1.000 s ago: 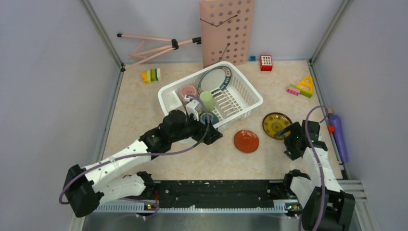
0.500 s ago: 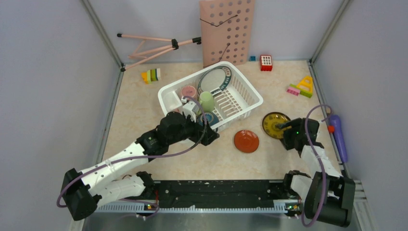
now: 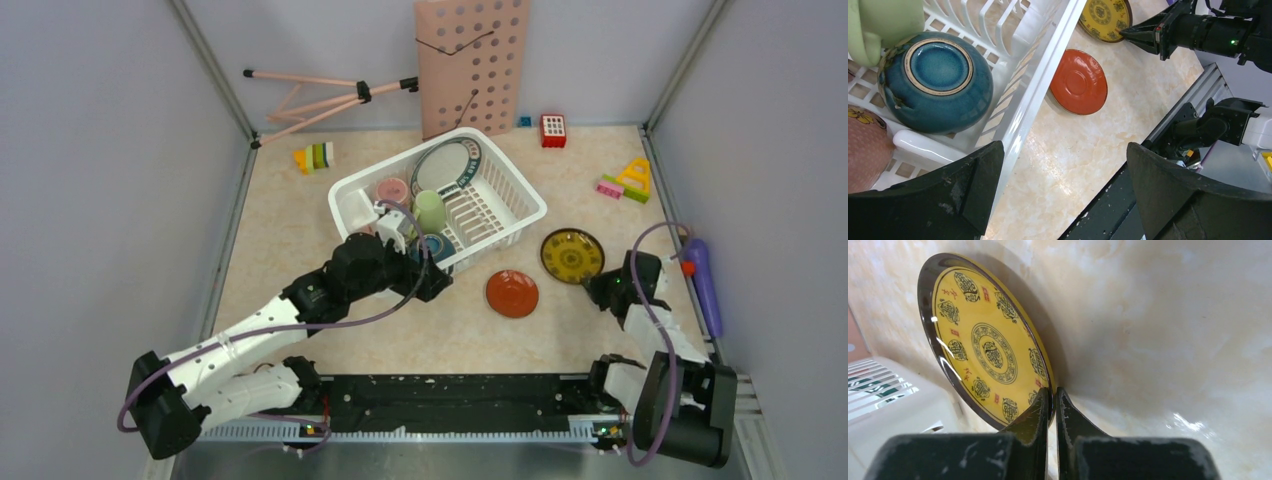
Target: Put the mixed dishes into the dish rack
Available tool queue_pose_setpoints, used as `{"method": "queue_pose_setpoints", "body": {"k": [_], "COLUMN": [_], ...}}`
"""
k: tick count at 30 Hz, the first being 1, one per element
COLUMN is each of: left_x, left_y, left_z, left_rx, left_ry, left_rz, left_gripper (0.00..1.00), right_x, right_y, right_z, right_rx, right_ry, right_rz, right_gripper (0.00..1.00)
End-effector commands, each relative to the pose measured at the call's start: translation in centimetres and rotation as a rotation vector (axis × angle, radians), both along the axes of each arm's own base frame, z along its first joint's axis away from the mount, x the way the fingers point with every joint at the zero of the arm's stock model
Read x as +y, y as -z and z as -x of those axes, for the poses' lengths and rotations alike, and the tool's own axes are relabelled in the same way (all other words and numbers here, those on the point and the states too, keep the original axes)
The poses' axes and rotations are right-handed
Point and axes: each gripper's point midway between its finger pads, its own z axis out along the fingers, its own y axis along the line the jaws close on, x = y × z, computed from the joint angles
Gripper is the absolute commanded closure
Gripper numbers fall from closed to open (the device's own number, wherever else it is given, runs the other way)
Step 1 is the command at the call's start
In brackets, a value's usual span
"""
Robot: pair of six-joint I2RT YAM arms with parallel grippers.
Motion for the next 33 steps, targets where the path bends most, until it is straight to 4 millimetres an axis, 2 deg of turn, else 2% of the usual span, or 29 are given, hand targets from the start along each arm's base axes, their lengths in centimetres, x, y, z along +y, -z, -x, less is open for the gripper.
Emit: {"method": "queue_pose_setpoints", "body": {"k": [1,3,6,9,14,18,21,23,25,28,33], "left_x": [0.4,0.5,0.4,0.1,-0.5,-0.7,-1.3,-1.4,-1.3,-1.2,-2.4], "left_y": [-1.2,-1.4,-1.7,-2.1,-3.1,-4.4,-5.7,-6.7,-8.2,-10.1,-12.6], "left_z": [-0.2,-0.4,-0.7,-1.0,-1.5,-2.9,-4.0,-5.2,-6.2,-8.2,-10.0], "left_rx": [-0.035,-0.040,-0.050,-0.050,-0.052,-0.051,-0.022,-0.018,-0.042,-0.107,-0.187], "left_ry": [-0.018,-0.026,-0.034,-0.034,-0.019,-0.041,-0.007,0.013,0.040,0.007,0.026], "left_rz": [0.011,0.011,0.010,0.006,-0.015,0.000,0.049,0.105,0.181,0.276,0.325], "left_gripper": [0.02,0.02,0.02,0.02,0.02,0.02,0.02,0.02,0.02,0.02,0.04], "right_x": [-2.0,-3.1,-4.3,-3.9,-3.8,-2.0,0.5,2.5,4.4,7.6,13.6], "right_y": [0.0,-2.0,-6.0,-11.0,-18.3,-24.7,-28.9,-30.6,-31.2,-31.1,-29.8], "right_z": [2.2,2.0,1.3,-0.2,-0.5,-1.4,-2.5,-3.3,-3.9,-4.9,-5.6], "right_rx": [0.107,0.086,-0.010,-0.172,-0.300,-0.459,-0.594,-0.672,-0.721,-0.758,-0.761], "right_ry": [-0.007,0.011,0.018,-0.084,-0.151,-0.255,-0.393,-0.506,-0.611,-0.749,-0.957], "right_rz": [0.134,0.201,0.295,0.395,0.509,0.535,0.520,0.478,0.416,0.342,0.273], "right_gripper": [1.00,1.00,1.00,1.00,1.00,1.00,1.00,1.00,1.00,1.00,1.00]}}
